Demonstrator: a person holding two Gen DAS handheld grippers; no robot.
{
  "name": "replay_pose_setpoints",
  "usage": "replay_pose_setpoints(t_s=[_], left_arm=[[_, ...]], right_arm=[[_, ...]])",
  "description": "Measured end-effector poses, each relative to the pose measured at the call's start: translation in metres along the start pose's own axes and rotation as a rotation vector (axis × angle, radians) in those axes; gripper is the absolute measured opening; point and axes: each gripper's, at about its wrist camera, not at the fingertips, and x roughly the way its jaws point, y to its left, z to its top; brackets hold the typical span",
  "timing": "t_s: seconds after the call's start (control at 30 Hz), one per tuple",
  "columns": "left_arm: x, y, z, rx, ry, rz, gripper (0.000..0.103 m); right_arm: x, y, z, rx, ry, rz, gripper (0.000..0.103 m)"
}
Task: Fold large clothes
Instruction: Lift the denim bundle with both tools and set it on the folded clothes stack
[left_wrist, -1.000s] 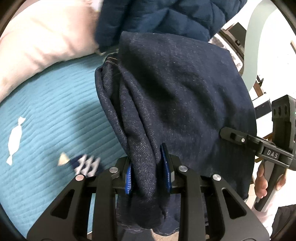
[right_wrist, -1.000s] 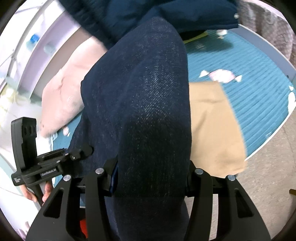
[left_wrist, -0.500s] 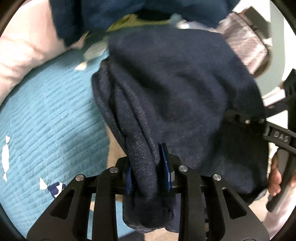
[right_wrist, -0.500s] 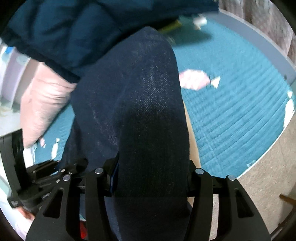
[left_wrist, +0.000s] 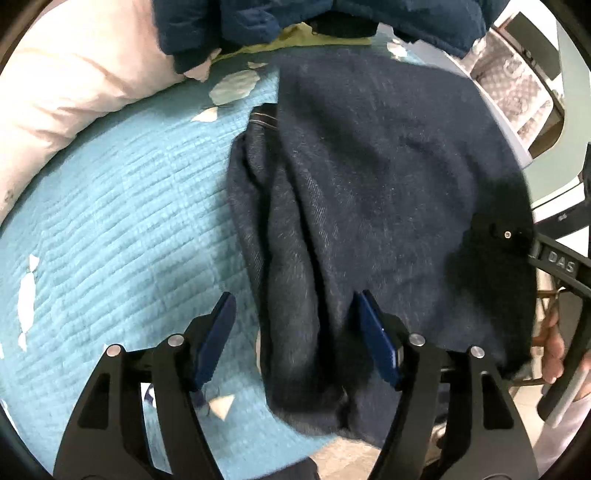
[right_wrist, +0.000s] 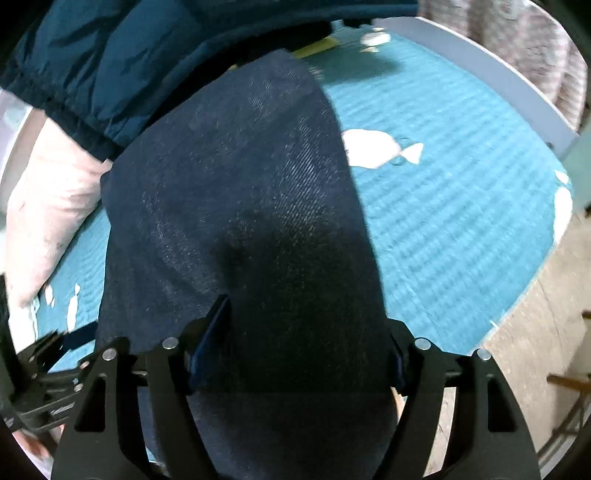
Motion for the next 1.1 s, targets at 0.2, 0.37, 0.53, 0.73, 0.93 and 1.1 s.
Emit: replay_pose_setpoints(t_s=[0.2,0.37,0.53,0.73,0.93,1.1], left_arm=[[-0.043,0.002,-0.005,-0.012,-0.061,0.02,0.074],[-0.048,-0.02,-0.016,0.025,-0.047,-0.067,0.073],[-0.005,-0.04,-0.031,0.102,0.012,0.035,0.06],[0.047,-0.021,-0.039,0.012,0.086,0.057,0.064],[0.03,-0.027,-0.043,0.071,0.041,0.074,0.064],[0.008,-0.031,-0.06,0.169,-0.028,0.088,0.065]], right_arm=[[-0.067,-0.006,-0.007,0.043,-0.181,-0.088,0.066],[-0.075,-0.008,-0.024,0.003,-0.107,-0.04,0.027],[-0.045,-0.004,-0.05,-0.006,0.002,-0.068,0.017],[0.012,-0.026,-0.064,0.118,0.046,-0.074,0.018],[-0.009,-0.028,-0.074,0.157,-0.037,-0.033,0.022],[-0.036,-0.029,-0.083,0.261,-0.128,0.059,0.066]])
